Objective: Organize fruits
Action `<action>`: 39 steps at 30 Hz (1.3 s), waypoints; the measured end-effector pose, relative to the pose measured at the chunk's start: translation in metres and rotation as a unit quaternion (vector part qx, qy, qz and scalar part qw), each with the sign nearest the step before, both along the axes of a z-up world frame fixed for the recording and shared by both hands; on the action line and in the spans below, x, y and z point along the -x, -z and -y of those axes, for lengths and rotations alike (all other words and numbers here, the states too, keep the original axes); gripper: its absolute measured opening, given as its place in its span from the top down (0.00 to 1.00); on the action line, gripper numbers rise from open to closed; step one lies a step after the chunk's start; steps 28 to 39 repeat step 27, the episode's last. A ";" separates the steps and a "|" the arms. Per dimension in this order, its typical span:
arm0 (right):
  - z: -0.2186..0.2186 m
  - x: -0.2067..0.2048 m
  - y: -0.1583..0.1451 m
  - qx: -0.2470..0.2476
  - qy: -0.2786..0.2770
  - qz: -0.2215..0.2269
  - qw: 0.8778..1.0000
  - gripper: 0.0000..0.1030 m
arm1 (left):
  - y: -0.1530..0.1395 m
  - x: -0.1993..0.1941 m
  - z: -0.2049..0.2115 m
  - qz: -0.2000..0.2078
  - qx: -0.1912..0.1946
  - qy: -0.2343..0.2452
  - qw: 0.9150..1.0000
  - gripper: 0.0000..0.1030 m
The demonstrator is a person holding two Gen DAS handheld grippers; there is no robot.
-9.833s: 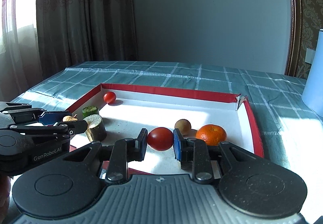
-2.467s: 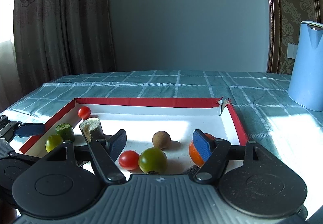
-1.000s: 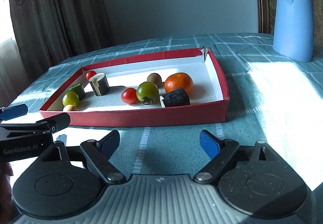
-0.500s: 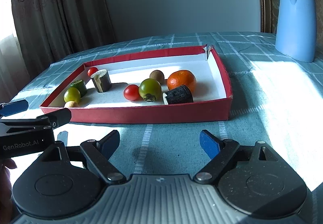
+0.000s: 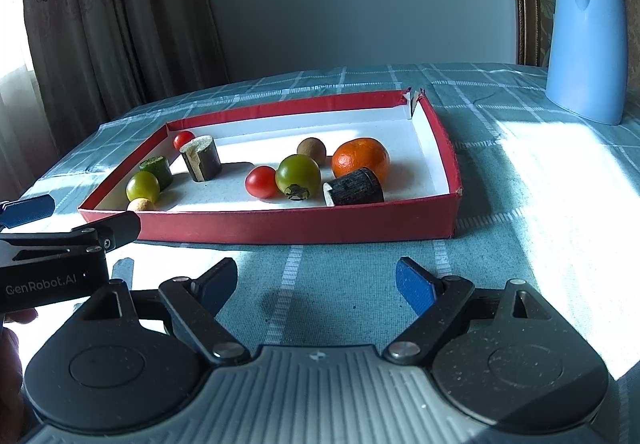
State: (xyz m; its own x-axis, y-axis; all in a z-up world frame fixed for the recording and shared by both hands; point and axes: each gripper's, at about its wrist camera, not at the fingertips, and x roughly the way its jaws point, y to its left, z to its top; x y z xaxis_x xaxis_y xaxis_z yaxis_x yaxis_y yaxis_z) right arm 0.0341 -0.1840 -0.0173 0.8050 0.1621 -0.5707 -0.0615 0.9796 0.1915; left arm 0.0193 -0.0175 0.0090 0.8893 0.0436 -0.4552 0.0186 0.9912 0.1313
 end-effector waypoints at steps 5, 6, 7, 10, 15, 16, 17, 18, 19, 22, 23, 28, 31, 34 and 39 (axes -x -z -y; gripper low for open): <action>0.000 0.000 0.000 0.001 0.000 0.000 1.000 0.16 | -0.001 -0.001 -0.003 0.000 0.005 -0.006 1.000 0.00; 0.000 0.000 0.000 0.001 0.000 0.000 1.000 0.16 | -0.001 -0.001 -0.003 0.001 0.004 -0.009 1.000 0.00; 0.000 0.000 0.000 0.001 0.000 0.000 1.000 0.16 | -0.002 -0.001 -0.004 0.003 0.003 -0.012 1.000 0.00; -0.001 0.000 0.000 0.001 0.000 0.000 1.000 0.16 | -0.002 0.000 -0.005 0.004 0.004 -0.016 1.000 0.00; -0.001 0.000 0.000 0.002 0.000 0.000 1.000 0.16 | -0.003 -0.001 -0.007 0.001 0.008 -0.014 1.000 0.00; -0.001 0.000 0.000 0.001 0.000 0.000 1.000 0.16 | -0.003 0.000 -0.007 0.001 0.008 -0.015 1.000 0.00; -0.001 0.000 0.000 0.002 0.000 0.000 1.000 0.16 | -0.002 0.000 -0.007 0.000 0.009 -0.016 1.000 0.00; -0.001 0.000 0.000 0.002 0.000 0.000 1.000 0.16 | -0.002 0.002 -0.007 0.001 0.009 -0.016 1.000 0.00; -0.001 0.000 0.000 0.002 0.000 0.000 1.000 0.16 | -0.002 0.003 -0.007 0.005 0.007 -0.018 1.000 0.00; -0.001 0.000 0.000 0.003 -0.001 0.000 1.000 0.16 | -0.004 0.006 -0.006 0.017 0.001 -0.026 1.000 0.00; -0.001 0.000 0.000 0.003 -0.002 0.001 1.000 0.16 | -0.004 0.006 -0.007 0.015 0.002 -0.025 1.000 0.00; 0.000 0.001 0.000 0.003 -0.002 0.001 1.000 0.16 | -0.003 0.006 -0.008 0.006 0.007 -0.017 1.000 0.00; 0.000 0.001 0.000 0.003 -0.002 0.001 1.000 0.16 | -0.003 0.006 -0.008 0.006 0.007 -0.017 1.000 0.00; 0.000 0.001 0.000 0.003 -0.002 0.001 1.000 0.16 | -0.003 0.006 -0.008 0.006 0.007 -0.017 1.000 0.00; 0.000 0.001 0.000 0.003 -0.002 0.001 1.000 0.16 | -0.003 0.006 -0.008 0.006 0.007 -0.017 1.000 0.00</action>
